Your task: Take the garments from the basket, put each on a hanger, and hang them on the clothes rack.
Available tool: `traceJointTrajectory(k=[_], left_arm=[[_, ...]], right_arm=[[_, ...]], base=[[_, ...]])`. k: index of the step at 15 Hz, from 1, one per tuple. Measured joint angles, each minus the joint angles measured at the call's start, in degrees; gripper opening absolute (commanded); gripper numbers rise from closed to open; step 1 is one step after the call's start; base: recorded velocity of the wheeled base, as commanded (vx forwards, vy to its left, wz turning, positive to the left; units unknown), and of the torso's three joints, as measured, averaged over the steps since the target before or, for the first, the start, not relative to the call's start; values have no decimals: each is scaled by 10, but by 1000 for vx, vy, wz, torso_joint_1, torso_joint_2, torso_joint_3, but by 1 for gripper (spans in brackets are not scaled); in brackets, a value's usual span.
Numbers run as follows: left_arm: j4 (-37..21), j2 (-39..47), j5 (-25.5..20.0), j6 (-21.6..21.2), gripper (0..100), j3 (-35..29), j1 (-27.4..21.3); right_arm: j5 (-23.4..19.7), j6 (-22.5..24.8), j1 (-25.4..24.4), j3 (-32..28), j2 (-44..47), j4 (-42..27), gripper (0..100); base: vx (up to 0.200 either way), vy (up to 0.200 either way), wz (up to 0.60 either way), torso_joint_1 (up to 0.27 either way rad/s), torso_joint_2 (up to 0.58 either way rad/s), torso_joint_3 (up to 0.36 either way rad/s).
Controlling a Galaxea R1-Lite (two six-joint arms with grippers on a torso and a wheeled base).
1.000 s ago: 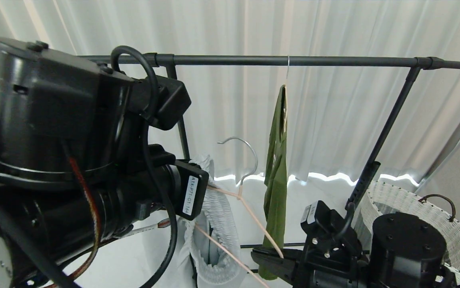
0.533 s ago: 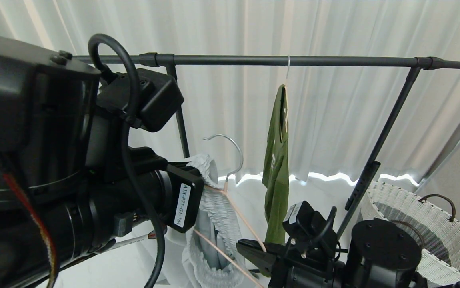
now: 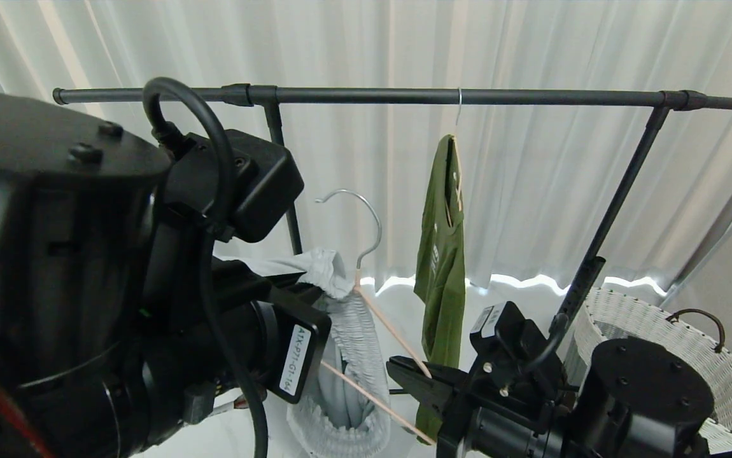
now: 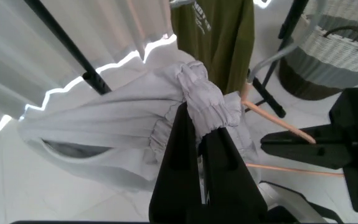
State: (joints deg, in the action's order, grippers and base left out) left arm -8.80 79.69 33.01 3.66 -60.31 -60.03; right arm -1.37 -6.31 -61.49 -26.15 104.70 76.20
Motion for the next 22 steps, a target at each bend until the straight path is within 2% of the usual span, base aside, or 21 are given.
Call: traceJointTrajectory(k=[3,6,10,11,17,20,22], left_arm=[[4,0,4,1,0,7,-16],[5,0,29,1,0,8,-18],[5,-1,32,2,0,7,-33],[5,-1,31,3,100,7,-38],[5,-7,32,4,100,15,-51],[5,-40,32,-1,100,53,-55],[5,-78,31,-41,100,83,-54]], right_arm=[[7,-1,3,0,-10,0,0],[15,-1,14,-5,-20,1,0],[15,-2,33,-17,-29,2,0],[15,-1,34,-20,-31,2,0],[24,2,46,-33,-48,5,0],[20,26,57,-18,-67,5,0],[14,39,60,4,-88,5,0]], base=[[0,0,0,0,0,0],[0,0,0,0,0,0],[0,0,0,0,0,0],[0,0,0,0,0,0],[0,0,0,0,0,0],[0,0,0,0,0,0],[0,0,0,0,0,0]])
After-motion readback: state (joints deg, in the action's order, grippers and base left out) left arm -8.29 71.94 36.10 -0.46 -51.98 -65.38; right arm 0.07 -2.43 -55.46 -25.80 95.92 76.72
